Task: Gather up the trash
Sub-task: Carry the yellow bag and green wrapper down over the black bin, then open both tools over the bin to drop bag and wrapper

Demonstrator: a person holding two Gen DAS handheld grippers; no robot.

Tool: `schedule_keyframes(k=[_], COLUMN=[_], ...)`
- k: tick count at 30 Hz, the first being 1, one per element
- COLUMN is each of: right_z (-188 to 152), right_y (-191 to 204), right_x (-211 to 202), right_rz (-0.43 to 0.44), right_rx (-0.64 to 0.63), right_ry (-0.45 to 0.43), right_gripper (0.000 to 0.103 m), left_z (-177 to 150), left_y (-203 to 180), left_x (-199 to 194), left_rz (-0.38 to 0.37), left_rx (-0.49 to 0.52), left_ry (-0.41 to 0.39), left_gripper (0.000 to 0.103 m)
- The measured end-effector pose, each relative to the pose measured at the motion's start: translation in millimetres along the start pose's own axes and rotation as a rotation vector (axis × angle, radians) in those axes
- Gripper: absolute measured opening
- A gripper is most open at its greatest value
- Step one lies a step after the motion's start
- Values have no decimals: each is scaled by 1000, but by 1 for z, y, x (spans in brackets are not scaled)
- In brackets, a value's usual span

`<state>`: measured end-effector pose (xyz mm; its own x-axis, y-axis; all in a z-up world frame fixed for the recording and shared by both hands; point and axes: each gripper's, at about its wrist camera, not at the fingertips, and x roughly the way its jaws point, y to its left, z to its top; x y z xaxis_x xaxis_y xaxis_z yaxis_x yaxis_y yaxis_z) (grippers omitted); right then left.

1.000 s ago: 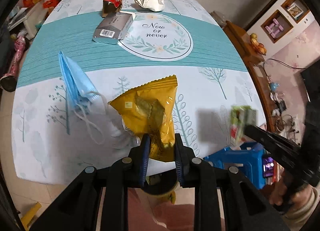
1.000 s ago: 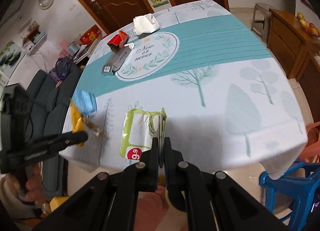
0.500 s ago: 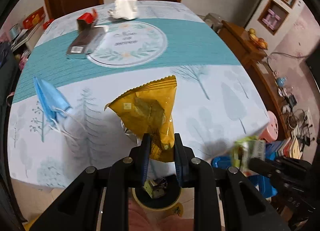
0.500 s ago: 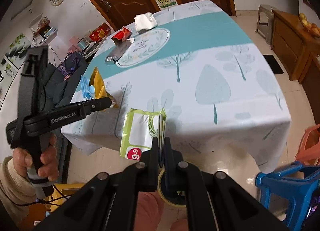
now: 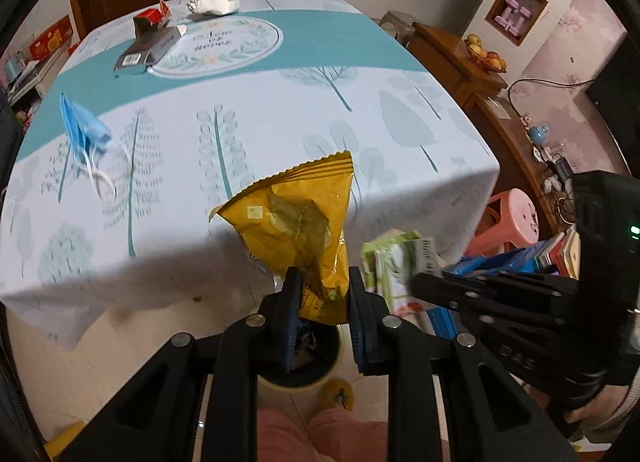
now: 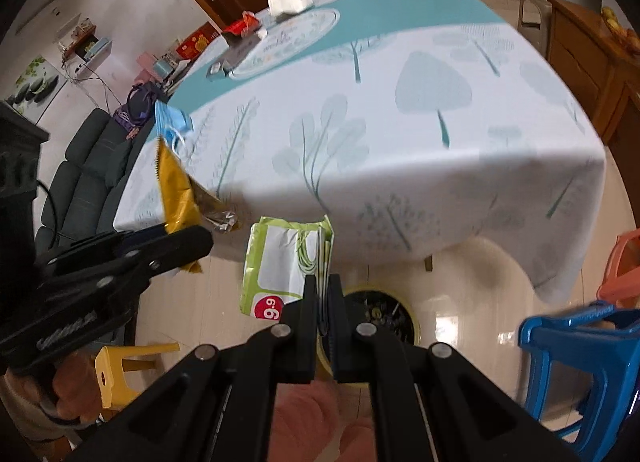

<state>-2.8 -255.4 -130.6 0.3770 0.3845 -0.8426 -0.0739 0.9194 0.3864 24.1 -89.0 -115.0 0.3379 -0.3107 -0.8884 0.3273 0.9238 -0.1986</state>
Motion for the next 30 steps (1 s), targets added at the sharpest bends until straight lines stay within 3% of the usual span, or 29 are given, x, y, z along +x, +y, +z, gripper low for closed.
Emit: schedule_keyframes(k=[6, 11, 23, 27, 29, 30], right_z=[-21, -43, -113, -133, -139, -142], right_y=[-1, -9, -65, -82, -87, -89], right_x=[16, 50, 193, 242, 262, 272], right_rz=[-32, -72, -164, -169, -173, -176], right_rx=[26, 46, 95, 110, 111, 111], right_ry=[32, 68, 168, 208, 226, 236], right_gripper=[4, 4, 5, 5, 6, 7], left_z=[-28, -56, -125, -142, -148, -151], left_y=[-3, 6, 50, 60, 64, 67], left_x=[3, 28, 193, 238, 254, 259], left_rz=[-38, -73, -51, -28, -2, 5], left_rx=[20, 20, 7, 35, 45, 45], left_ry=[27, 39, 147, 171, 179, 177], left_gripper=[20, 20, 21, 27, 39, 55])
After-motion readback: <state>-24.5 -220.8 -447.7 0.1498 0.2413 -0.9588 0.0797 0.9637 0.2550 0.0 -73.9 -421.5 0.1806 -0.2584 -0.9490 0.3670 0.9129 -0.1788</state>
